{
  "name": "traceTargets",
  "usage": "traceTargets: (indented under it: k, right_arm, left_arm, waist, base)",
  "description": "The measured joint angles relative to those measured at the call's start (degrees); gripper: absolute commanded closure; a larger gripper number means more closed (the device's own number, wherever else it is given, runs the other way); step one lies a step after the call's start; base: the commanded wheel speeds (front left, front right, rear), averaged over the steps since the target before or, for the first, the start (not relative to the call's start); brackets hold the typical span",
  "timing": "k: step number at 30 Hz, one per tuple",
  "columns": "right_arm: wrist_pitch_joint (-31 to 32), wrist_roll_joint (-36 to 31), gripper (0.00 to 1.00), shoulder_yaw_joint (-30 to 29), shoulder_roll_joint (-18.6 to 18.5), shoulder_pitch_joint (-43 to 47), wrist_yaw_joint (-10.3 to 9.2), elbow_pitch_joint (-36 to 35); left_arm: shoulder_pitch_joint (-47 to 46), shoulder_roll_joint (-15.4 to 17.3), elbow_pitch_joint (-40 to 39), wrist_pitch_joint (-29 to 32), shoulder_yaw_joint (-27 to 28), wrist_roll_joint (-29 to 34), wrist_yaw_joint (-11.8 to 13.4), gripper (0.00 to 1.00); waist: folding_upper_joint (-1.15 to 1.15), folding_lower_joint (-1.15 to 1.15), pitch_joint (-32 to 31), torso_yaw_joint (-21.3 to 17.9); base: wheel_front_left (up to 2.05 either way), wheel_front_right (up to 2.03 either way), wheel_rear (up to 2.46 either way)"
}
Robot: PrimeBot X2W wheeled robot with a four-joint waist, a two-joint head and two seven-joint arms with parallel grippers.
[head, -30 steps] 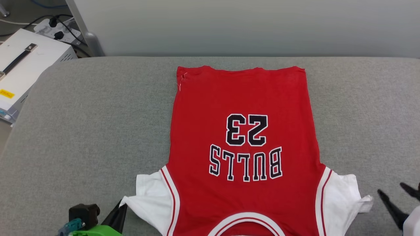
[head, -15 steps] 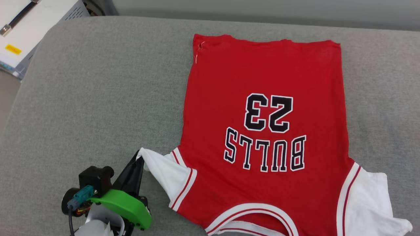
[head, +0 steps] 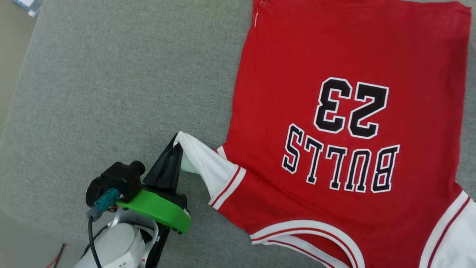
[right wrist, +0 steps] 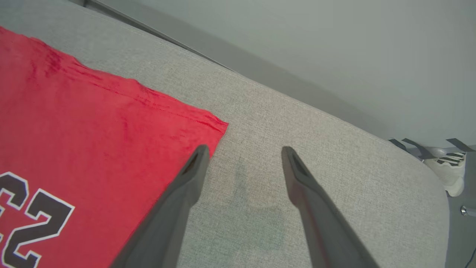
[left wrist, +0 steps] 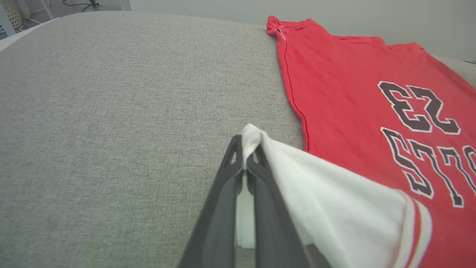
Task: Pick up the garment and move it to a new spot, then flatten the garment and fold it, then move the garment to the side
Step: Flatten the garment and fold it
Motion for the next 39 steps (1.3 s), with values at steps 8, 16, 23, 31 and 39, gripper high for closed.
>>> traceTargets:
  k: [8,16,23,31,39]
  right_arm:
    - [10.6,-0.2,0.00,1.9,2.2,-7.9,0.00,7.4]
    - [10.7,0.1,0.00,2.4,2.0,-5.1,-0.09,11.4]
    - [10.0,2.0,1.00,2.2,1.1,-4.2,-0.08,10.7]
    - [3.8,2.1,1.00,5.5,1.6,-3.4,-0.04,10.2]
    - [-3.5,5.4,1.00,11.2,-2.3,1.5,-0.03,6.1]
  left_arm:
    - [-1.9,-3.2,0.2,0.0,1.0,2.8,-2.3,1.00]
    - [-3.2,-6.6,2.4,0.0,2.4,4.6,-4.6,1.00]
    - [-3.1,-7.6,4.1,0.0,4.3,6.3,-6.0,1.00]
    - [-2.1,-8.1,6.2,0.0,5.9,7.5,-7.0,1.00]
    - [2.2,-7.7,7.9,0.0,7.3,7.6,-7.0,1.00]
  waist:
    - [0.00,0.00,6.4,3.3]
    - [0.00,0.00,9.8,6.9]
    - [0.00,0.00,9.6,7.3]
    - [0.00,0.00,6.2,6.0]
    - [0.00,0.00,0.1,4.0]
  base:
    - [0.00,0.00,0.00]
    - [0.00,0.00,0.00]
    - [0.00,0.00,0.00]
    - [0.00,0.00,0.00]
    - [0.00,0.00,0.00]
